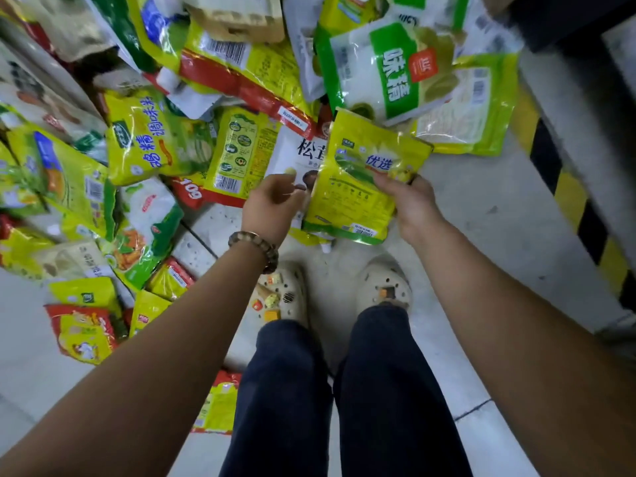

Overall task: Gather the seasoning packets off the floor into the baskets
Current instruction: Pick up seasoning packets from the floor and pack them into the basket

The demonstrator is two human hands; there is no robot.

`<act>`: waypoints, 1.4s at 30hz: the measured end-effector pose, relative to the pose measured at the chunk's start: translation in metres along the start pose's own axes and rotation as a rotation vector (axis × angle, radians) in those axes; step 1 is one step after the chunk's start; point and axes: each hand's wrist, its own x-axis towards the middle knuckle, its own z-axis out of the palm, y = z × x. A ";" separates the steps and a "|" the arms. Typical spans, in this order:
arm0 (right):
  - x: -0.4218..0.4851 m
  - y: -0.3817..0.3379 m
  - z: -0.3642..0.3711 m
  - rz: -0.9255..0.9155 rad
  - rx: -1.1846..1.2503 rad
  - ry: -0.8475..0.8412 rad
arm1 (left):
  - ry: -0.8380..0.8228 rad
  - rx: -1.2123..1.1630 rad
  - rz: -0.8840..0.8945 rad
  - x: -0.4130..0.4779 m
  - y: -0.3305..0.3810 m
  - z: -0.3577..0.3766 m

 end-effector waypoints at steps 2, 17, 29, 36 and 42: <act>-0.020 -0.004 -0.002 -0.012 -0.059 -0.071 | -0.086 -0.117 -0.038 -0.005 0.009 -0.007; -0.040 -0.025 0.047 0.249 0.183 0.009 | -0.173 -0.052 -0.099 -0.006 0.036 -0.016; 0.051 0.009 0.063 0.276 -0.294 0.228 | 0.129 0.129 -0.069 0.006 0.012 -0.070; 0.038 0.012 0.076 0.246 -0.187 0.171 | 0.232 0.384 -0.030 0.015 0.001 -0.097; -0.010 0.022 0.012 0.142 0.101 0.063 | 0.188 0.532 -0.006 0.016 -0.005 -0.119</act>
